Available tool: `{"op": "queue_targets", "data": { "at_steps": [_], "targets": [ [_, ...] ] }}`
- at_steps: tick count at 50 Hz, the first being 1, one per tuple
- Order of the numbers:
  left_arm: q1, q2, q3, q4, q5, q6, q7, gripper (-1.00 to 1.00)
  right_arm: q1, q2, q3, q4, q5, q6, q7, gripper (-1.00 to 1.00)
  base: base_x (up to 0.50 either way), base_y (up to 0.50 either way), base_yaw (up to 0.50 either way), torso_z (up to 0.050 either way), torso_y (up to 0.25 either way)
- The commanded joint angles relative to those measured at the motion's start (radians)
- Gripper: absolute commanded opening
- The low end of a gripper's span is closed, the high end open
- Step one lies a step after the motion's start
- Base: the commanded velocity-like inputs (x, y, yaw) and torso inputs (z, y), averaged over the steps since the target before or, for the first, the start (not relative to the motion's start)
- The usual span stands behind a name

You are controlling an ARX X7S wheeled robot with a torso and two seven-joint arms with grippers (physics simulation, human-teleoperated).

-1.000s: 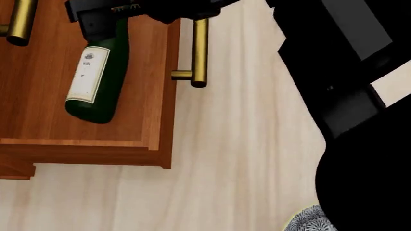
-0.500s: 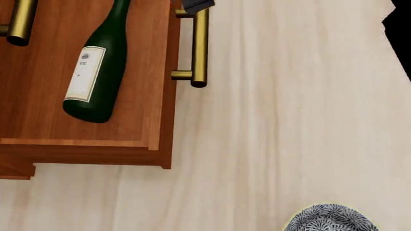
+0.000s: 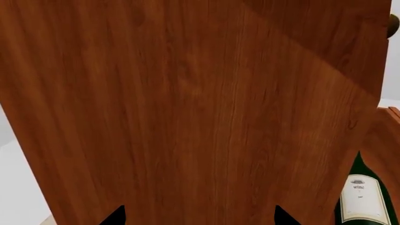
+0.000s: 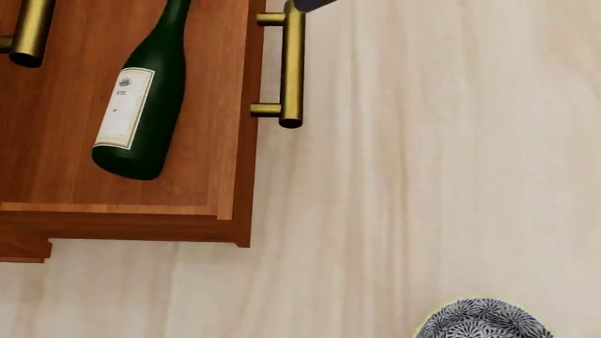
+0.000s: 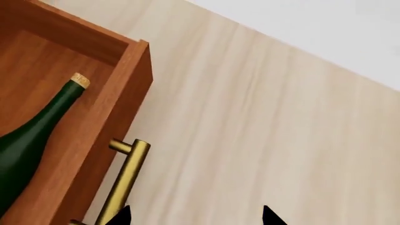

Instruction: Put the wine bottle in the bottom drawer of the cabinet.

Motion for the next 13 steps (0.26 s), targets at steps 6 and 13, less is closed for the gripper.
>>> {"op": "queue_targets", "data": {
  "at_steps": [6, 13],
  "targets": [
    [-0.013, -0.004, -0.004, 0.019, -0.006, -0.022, -0.005, 1.0, 0.018, 0.144, 0.076, -0.204, 0.151, 0.012, 0.201, 1.0, 0.0, 0.0, 0.0, 0.0, 0.0],
    [-0.012, -0.014, -0.014, 0.028, -0.015, -0.022, -0.009, 1.0, 0.014, 0.206, 0.118, -0.317, 0.23, -0.021, 0.291, 1.0, 0.0, 0.0, 0.0, 0.0, 0.0]
  ]
}}
